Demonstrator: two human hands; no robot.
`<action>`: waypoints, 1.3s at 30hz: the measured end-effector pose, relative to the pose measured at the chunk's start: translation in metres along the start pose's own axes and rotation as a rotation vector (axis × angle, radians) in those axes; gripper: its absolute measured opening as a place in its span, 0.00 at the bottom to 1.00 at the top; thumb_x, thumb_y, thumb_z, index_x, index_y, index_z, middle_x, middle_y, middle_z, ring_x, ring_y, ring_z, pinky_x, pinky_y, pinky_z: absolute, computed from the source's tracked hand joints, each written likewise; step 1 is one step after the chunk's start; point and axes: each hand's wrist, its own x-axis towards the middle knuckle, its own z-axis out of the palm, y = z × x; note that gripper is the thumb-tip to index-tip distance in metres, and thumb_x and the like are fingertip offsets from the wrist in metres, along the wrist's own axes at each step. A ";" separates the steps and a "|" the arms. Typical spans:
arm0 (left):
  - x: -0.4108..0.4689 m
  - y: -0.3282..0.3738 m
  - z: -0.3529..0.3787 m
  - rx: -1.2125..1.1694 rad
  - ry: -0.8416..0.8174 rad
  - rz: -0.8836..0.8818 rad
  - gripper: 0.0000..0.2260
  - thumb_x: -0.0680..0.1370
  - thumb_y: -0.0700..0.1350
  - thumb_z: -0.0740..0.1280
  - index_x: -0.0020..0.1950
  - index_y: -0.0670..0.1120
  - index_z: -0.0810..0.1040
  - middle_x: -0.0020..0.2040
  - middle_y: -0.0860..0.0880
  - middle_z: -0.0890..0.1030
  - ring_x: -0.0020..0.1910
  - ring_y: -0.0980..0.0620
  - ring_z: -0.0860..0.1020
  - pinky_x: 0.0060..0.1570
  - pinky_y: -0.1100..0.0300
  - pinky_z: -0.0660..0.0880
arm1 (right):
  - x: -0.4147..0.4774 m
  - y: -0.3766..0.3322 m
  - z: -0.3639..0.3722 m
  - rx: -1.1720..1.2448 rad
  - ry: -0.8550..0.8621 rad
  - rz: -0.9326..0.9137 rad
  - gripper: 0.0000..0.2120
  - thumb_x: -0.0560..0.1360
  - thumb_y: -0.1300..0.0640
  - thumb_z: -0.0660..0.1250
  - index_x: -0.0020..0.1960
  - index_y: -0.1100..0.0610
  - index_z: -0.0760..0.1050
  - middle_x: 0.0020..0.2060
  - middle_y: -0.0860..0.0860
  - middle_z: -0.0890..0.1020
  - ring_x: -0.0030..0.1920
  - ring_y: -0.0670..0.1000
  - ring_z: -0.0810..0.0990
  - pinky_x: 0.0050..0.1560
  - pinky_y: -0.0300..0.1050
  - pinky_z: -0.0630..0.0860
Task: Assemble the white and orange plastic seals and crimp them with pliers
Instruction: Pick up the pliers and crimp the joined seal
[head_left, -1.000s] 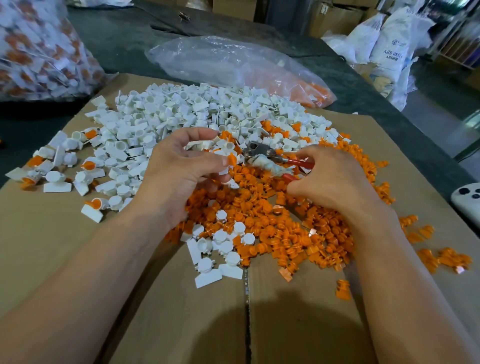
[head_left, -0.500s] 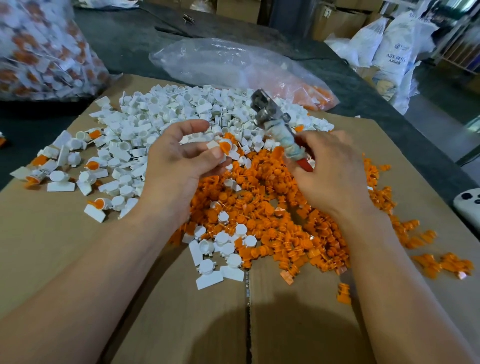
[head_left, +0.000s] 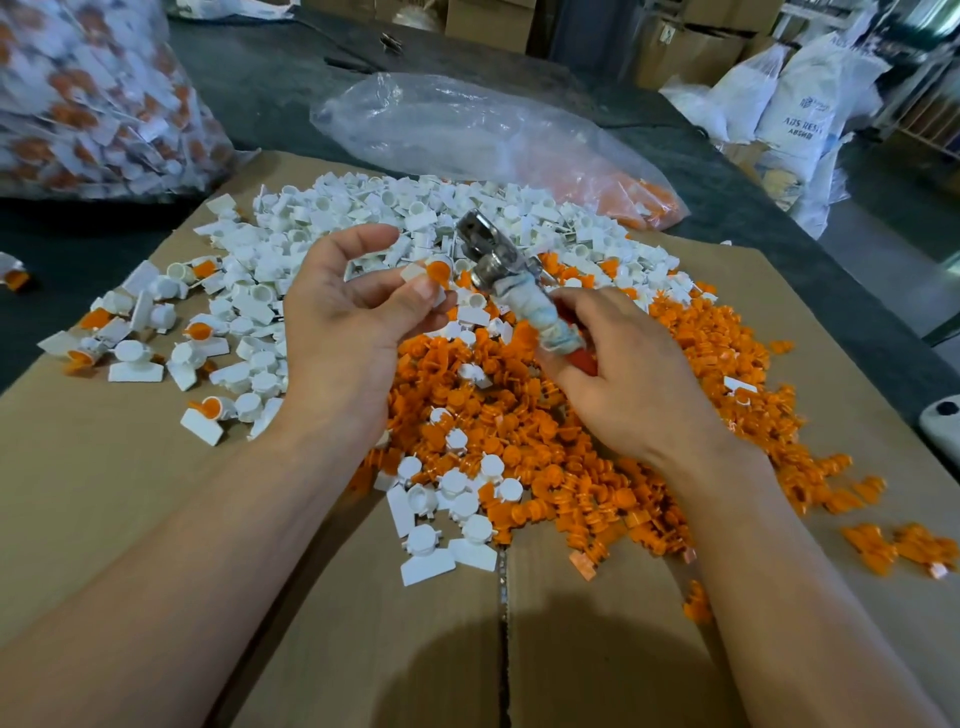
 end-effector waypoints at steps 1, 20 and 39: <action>0.000 0.000 0.000 -0.005 0.001 0.001 0.14 0.74 0.29 0.65 0.50 0.48 0.72 0.29 0.52 0.81 0.33 0.55 0.82 0.37 0.63 0.78 | 0.000 0.000 0.000 0.000 -0.002 -0.003 0.23 0.75 0.48 0.63 0.68 0.54 0.65 0.58 0.50 0.72 0.56 0.48 0.69 0.49 0.38 0.60; -0.001 0.001 0.000 -0.012 0.006 0.019 0.13 0.74 0.30 0.64 0.49 0.47 0.71 0.29 0.54 0.81 0.35 0.55 0.82 0.36 0.65 0.77 | -0.002 -0.004 0.006 -0.051 -0.028 -0.038 0.23 0.74 0.48 0.64 0.66 0.54 0.66 0.58 0.51 0.72 0.59 0.50 0.68 0.47 0.38 0.58; 0.000 -0.002 0.000 0.037 0.011 0.034 0.13 0.73 0.30 0.66 0.48 0.48 0.73 0.28 0.53 0.80 0.33 0.56 0.81 0.35 0.63 0.78 | -0.004 -0.007 0.002 -0.093 0.012 -0.109 0.11 0.73 0.50 0.66 0.46 0.50 0.63 0.38 0.45 0.66 0.40 0.46 0.63 0.32 0.34 0.57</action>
